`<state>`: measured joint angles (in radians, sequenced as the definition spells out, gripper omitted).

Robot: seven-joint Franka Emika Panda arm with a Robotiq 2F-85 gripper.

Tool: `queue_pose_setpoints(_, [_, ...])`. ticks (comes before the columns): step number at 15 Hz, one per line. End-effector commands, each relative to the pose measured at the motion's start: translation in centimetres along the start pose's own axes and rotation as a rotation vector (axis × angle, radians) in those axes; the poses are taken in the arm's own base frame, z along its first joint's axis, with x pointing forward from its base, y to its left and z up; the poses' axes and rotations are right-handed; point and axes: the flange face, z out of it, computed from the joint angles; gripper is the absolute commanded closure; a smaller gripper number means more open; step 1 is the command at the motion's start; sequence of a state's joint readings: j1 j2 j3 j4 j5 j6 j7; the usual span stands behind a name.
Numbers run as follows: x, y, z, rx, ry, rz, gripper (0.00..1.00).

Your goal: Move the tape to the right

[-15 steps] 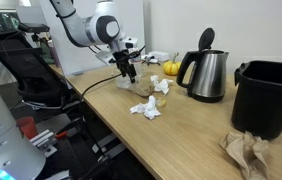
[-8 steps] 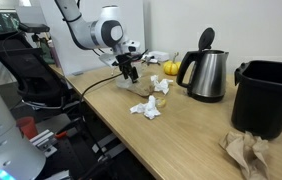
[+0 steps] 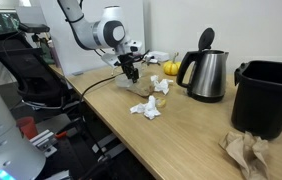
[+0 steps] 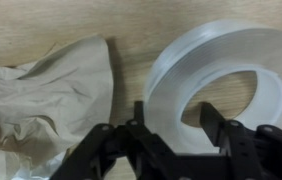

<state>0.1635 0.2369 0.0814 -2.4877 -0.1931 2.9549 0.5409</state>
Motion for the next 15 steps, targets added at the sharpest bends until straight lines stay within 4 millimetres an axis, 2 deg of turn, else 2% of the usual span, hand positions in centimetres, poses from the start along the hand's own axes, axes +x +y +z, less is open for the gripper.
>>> queue_pose_setpoints(1, [0.3,0.1,0.0,0.009,0.012,0.02,0.7])
queue_pose_setpoints(5, [0.2,0.4,-0.2,0.012,0.005,0.026,0.94])
queue_pose_setpoints(9, [-0.7,1.0,-1.3,0.021,-0.017,0.038,0.92])
queue_pose_setpoints(12, [-2.4,1.2,-2.6,0.064,-0.108,0.054,0.92])
queue_pose_setpoints(15, [-3.4,1.4,-5.4,0.127,-0.182,0.043,0.92])
